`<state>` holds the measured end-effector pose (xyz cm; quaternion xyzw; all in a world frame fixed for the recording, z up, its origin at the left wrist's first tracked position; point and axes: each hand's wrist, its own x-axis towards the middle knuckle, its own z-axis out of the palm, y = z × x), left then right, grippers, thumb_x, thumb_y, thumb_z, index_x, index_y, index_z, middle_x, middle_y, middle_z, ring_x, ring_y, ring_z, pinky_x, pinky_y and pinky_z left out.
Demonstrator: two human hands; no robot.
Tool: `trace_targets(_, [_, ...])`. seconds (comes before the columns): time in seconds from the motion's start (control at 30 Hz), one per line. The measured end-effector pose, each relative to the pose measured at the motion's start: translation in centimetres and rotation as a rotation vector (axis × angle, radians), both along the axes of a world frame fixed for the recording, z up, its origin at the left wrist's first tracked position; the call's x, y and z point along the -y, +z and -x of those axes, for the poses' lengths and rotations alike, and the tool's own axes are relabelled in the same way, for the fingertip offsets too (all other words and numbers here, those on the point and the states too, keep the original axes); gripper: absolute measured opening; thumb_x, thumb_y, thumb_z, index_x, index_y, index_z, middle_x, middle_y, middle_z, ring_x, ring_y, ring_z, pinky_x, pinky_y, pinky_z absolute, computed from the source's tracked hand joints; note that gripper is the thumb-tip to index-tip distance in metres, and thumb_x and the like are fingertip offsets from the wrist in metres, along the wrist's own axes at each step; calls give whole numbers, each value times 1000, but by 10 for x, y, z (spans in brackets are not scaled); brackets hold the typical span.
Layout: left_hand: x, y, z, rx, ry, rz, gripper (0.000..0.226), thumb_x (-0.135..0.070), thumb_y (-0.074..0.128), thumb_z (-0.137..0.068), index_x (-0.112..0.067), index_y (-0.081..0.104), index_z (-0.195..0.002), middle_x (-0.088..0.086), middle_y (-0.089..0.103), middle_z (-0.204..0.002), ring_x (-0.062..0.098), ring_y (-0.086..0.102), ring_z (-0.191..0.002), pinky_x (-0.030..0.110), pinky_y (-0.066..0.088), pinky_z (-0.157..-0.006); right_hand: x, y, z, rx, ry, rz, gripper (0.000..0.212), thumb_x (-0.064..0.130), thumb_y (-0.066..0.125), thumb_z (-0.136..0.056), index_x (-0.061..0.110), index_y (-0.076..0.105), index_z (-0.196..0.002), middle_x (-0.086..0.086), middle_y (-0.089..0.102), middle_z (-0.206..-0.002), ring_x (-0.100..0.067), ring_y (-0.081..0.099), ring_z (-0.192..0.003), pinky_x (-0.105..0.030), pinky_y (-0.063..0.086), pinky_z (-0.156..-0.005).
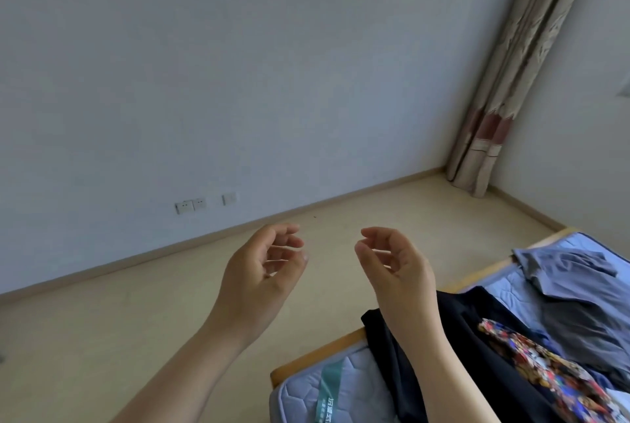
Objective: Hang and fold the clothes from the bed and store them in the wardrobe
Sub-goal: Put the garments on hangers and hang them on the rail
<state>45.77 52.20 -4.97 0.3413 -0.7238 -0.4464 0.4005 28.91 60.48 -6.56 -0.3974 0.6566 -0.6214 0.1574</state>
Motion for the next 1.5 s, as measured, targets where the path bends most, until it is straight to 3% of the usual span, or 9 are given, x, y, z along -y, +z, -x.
trace_targets(0.1, [34, -3, 8, 4, -6, -16, 23, -27, 68, -85, -30, 63, -108, -17, 67, -99, 3, 65, -91, 8, 47, -73, 33, -4, 7, 1, -5, -20, 11, 22, 67, -90, 30, 66, -97, 20, 69, -85, 5, 64, -76, -6, 44, -58])
trace_targets(0.23, [88, -7, 12, 3, -34, -29, 23, -18, 67, -87, -29, 64, -107, -15, 67, -97, 4, 65, -90, 9, 47, -74, 80, -11, 10, -20, -32, -41, 12, 24, 67, -90, 33, 65, -97, 25, 68, -88, 4, 64, -79, -7, 45, -59])
trace_targets(0.4, [168, -18, 10, -6, -111, -44, 21, -28, 66, -86, -31, 63, -106, -15, 67, -97, 3, 64, -90, 9, 47, -73, 153, -23, -1, -23, -101, -64, 12, 25, 68, -89, 35, 65, -96, 25, 68, -88, 4, 65, -77, -7, 44, -57])
trace_targets(0.73, [311, -16, 44, 12, -416, -51, 21, -34, 64, -84, -34, 63, -105, -19, 67, -97, 2, 64, -91, 10, 48, -73, 244, -29, -7, 34, -411, -95, 14, 20, 69, -88, 33, 67, -94, 22, 69, -87, 3, 65, -74, -6, 44, -59])
trace_targets(0.97, [340, -25, 125, 43, -697, -38, 20, -24, 66, -88, -34, 62, -106, -22, 66, -97, 1, 65, -91, 10, 49, -71, 245, -36, 33, 48, -662, -112, 14, 20, 70, -88, 33, 68, -94, 13, 71, -87, -5, 68, -77, -21, 53, -66])
trace_targets(1.1, [348, -23, 185, 26, -804, 14, 21, -24, 66, -89, -35, 62, -106, -23, 66, -97, -1, 64, -91, 9, 49, -70, 244, -37, 72, 18, -776, -66, 14, 16, 69, -88, 28, 69, -96, 11, 72, -85, -4, 68, -75, -13, 51, -64])
trace_targets(1.2, [345, -21, 227, 43, -880, 36, 21, -25, 65, -88, -35, 61, -106, -24, 65, -96, -2, 64, -91, 9, 49, -70, 237, -37, 99, 36, -853, -52, 12, 14, 68, -89, 22, 69, -98, 4, 72, -86, -7, 69, -76, -17, 53, -67])
trace_targets(1.5, [305, -18, 339, 69, -1189, 39, 22, -22, 67, -87, -33, 62, -106, -19, 67, -98, 2, 66, -87, 14, 53, -71, 188, -38, 142, 20, -1163, -65, 11, 21, 70, -88, 26, 69, -98, 14, 72, -84, 0, 69, -75, -7, 47, -65])
